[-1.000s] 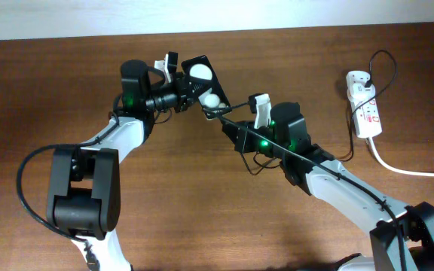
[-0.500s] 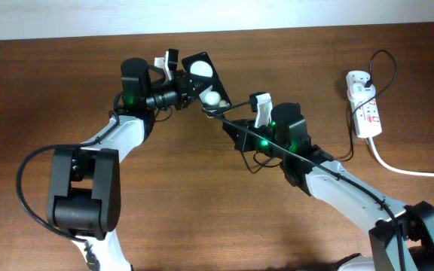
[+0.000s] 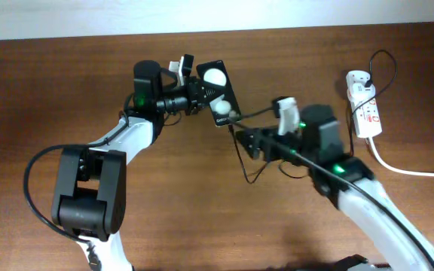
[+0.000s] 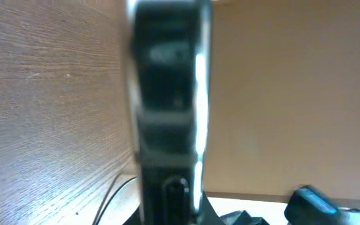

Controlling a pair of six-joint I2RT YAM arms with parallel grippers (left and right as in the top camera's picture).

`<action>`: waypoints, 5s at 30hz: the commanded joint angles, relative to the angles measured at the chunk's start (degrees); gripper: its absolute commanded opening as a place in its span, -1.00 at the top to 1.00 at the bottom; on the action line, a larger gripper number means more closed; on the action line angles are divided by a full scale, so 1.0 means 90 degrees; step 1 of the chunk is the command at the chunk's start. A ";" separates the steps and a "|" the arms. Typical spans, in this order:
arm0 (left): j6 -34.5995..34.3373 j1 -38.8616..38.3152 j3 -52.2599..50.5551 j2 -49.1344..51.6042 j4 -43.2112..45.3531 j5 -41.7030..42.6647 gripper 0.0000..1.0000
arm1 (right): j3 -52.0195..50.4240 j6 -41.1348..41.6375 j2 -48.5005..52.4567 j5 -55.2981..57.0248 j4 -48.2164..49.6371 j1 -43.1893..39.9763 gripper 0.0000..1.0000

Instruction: Plug charger to phone and switch on socket

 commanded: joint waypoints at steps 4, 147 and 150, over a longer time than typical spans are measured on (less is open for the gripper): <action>0.1219 -0.0049 -0.0015 -0.0019 -0.0913 -0.0219 1.00 | 0.0053 -0.0692 -0.1515 0.1433 -0.1294 -0.0138 -0.97; 0.3973 0.0119 0.0716 -0.4811 -0.7842 -0.4597 -0.98 | 0.5047 -0.0413 0.6164 0.1690 -0.2375 -0.4738 0.92; 0.3971 0.0119 0.0716 -0.4811 -0.7842 -0.4595 -0.98 | 0.5044 -0.0440 0.6302 0.1496 -0.2492 -0.4736 0.92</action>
